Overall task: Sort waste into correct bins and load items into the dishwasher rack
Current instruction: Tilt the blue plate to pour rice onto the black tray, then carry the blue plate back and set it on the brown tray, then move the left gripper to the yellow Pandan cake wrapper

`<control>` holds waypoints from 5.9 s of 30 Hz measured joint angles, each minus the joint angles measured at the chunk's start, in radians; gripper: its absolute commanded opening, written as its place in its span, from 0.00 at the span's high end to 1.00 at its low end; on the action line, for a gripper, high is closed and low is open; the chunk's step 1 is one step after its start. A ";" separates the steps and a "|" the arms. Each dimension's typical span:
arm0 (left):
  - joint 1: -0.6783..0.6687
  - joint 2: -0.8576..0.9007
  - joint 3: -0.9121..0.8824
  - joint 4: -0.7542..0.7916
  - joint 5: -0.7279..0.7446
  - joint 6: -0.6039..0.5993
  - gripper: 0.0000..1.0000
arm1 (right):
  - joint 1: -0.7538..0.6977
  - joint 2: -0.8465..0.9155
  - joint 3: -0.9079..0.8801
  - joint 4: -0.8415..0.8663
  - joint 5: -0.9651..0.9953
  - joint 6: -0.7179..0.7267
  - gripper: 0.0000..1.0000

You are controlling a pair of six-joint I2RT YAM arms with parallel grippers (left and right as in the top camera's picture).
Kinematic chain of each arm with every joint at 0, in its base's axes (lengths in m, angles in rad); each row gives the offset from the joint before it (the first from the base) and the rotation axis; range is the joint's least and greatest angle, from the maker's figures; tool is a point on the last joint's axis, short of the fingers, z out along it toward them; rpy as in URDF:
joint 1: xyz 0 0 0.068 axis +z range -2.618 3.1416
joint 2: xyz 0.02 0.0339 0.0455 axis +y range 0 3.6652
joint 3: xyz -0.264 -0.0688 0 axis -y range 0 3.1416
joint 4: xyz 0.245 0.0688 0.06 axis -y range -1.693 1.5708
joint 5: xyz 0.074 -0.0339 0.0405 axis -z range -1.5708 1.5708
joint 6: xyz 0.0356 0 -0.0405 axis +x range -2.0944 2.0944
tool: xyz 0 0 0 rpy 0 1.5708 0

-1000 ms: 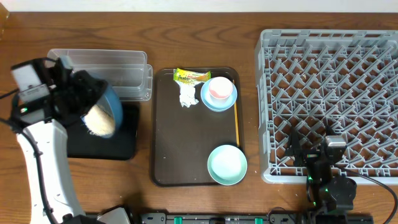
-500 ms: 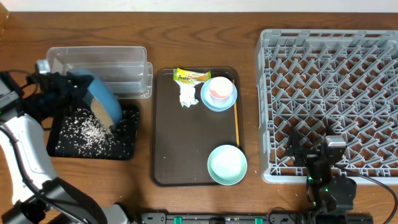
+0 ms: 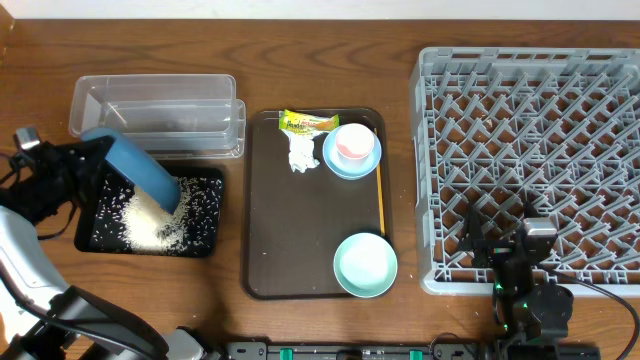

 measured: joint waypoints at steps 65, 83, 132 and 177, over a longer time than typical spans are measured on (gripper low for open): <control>-1.282 -0.402 -0.011 -0.147 -0.867 -0.058 0.94 | 0.000 0.000 0.000 0.000 0.001 0.000 0.01; -1.534 0.068 -0.011 -0.017 -1.267 -0.188 0.94 | 0.000 0.000 0.000 0.000 0.001 0.000 0.01; -1.238 0.204 0.568 -0.075 -1.257 0.016 0.11 | 0.000 0.000 0.000 0.000 0.001 0.000 0.01; -1.208 0.721 0.650 -0.062 -1.422 -0.312 0.07 | 0.000 0.000 0.000 0.000 0.001 0.000 0.01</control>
